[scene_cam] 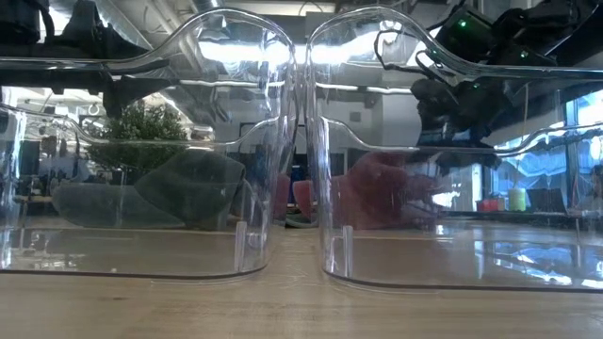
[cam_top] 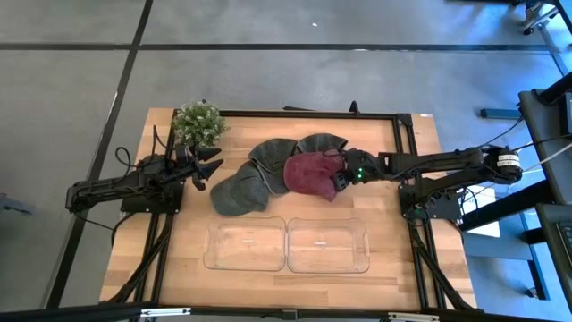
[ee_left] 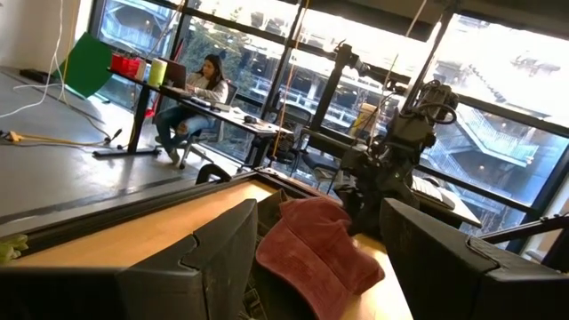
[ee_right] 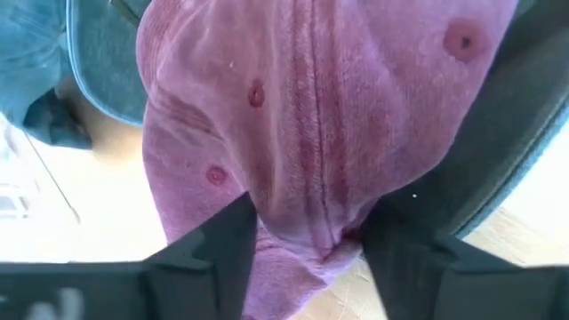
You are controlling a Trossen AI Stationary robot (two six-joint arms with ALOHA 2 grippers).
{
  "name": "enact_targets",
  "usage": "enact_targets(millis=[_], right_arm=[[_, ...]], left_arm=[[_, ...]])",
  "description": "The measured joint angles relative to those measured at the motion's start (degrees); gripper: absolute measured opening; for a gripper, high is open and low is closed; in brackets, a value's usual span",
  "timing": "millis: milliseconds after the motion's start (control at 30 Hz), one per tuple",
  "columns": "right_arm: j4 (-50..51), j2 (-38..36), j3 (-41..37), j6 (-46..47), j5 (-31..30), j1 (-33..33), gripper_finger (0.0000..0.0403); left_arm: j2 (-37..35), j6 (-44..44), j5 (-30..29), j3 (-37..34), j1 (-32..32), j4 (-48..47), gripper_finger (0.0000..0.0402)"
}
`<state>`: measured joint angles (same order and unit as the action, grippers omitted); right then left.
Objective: Pick & Place hat
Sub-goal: Put the red cap into the right transparent bin
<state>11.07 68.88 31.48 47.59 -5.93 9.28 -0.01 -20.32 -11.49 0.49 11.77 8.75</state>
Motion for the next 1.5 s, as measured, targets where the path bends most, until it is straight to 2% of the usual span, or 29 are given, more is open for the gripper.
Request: enact_targets(millis=[233, 367, 500, 667, 767, 900, 1067, 1233, 1500], right_arm=[[-0.17, -0.02, 0.0, -2.91, 0.0, 0.0, 0.0028], [-0.05, -0.72, 0.81, -4.49, 0.77, 0.0, 0.0026], [4.39, -2.85, 7.03, -9.3, 4.7, -0.02, 0.0026], [20.72, -3.49, 22.32, -16.52, 6.13, -0.8, 0.0026], [29.51, -3.51, 32.16, -17.67, 6.1, -2.19, 0.0026], [38.86, -3.53, 44.56, -14.64, 7.51, -5.68, 0.0026], [46.02, -3.61, 56.23, -9.22, 7.6, -13.84, 0.0026], [47.27, -3.54, 58.18, 0.27, 4.53, -24.02, 0.0026], [50.2, -1.75, 51.06, 18.82, 2.08, -37.66, 0.0026]], left_arm=[[0.0, 0.01, 0.0, -0.01, 0.01, 0.0, 0.0233], [0.0, 0.01, 0.0, -0.01, 0.01, 0.0, 0.0233], [0.0, 0.02, -0.01, -0.02, 0.01, 0.0, 0.0233], [0.0, 0.02, 0.0, 0.0, 0.0, 0.02, 0.0233], [0.0, 0.02, 0.02, 0.0, 0.01, 0.02, 0.0233], [0.0, 0.02, -0.7, -0.02, 0.01, 0.06, 0.0233], [0.0, 0.02, -1.52, -0.01, 0.02, 0.31, 0.0233], [0.0, 0.02, -1.0, -0.02, 0.02, 0.23, 0.0233], [0.0, 0.02, -0.66, 0.0, 0.02, 0.04, 0.0233]])
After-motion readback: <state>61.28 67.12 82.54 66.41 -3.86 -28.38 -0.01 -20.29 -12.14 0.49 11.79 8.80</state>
